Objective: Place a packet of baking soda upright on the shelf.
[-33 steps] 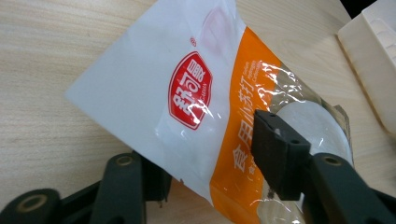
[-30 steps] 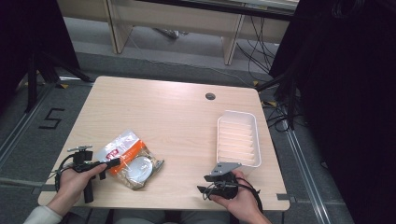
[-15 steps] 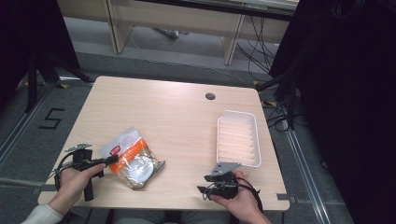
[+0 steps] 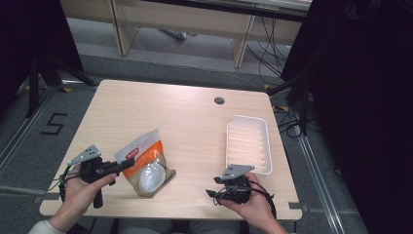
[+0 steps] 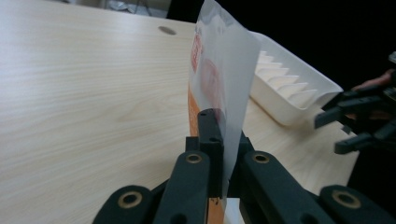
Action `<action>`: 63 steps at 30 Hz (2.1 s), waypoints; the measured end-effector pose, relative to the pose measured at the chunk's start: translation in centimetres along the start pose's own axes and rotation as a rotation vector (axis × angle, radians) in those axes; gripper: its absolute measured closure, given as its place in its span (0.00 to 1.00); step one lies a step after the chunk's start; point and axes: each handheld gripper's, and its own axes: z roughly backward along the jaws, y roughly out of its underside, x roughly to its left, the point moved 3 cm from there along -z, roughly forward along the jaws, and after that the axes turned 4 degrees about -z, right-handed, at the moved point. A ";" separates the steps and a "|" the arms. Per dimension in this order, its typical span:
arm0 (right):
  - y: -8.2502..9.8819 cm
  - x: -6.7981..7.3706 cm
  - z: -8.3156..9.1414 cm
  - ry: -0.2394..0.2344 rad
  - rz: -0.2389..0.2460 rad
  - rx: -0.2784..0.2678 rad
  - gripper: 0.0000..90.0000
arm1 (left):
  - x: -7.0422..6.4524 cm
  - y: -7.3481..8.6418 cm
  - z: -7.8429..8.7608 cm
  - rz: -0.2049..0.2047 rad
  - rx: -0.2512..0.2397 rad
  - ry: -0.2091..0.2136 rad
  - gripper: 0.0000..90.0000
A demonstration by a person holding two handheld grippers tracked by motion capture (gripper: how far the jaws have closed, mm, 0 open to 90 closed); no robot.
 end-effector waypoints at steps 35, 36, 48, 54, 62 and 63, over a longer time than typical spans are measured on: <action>-13.0 -0.6 1.5 -0.023 0.410 0.140 0.37 | -7.1 -3.7 -2.1 -0.390 0.110 0.244 0.99; -13.4 -0.4 1.5 -0.028 0.425 0.134 0.36 | -7.6 -3.8 -2.2 -0.397 0.114 0.260 0.99; -13.5 1.3 0.3 -0.156 0.564 0.293 0.61 | -9.5 -4.0 -3.4 -0.414 0.124 0.341 0.99; -13.1 1.4 0.0 -0.176 0.541 0.379 0.85 | -9.7 -4.2 -3.4 -0.439 0.118 0.351 0.99; -13.2 1.9 0.5 -0.193 0.540 0.435 1.00 | -9.0 -4.1 -3.5 -0.409 0.120 0.345 0.99; -13.4 2.0 0.7 -0.192 0.530 0.447 1.00 | -8.7 -4.1 -3.6 -0.407 0.115 0.348 0.99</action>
